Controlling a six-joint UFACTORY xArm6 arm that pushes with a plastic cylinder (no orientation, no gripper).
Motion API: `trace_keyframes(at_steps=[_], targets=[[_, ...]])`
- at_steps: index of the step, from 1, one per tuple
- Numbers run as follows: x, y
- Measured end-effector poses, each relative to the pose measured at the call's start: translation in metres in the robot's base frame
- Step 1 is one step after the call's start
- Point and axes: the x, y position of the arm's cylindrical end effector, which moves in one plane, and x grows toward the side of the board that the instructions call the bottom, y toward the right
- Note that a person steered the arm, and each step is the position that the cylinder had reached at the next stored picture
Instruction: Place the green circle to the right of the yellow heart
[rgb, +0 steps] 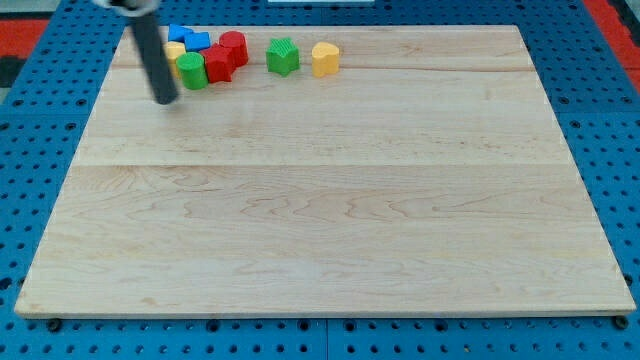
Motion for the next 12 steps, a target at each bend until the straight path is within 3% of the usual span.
trace_keyframes(at_steps=[1, 3, 6, 10, 12], targets=[[-0.03, -0.043], [-0.06, -0.035], [-0.057, 0.046], [-0.021, 0.154], [-0.03, 0.074]])
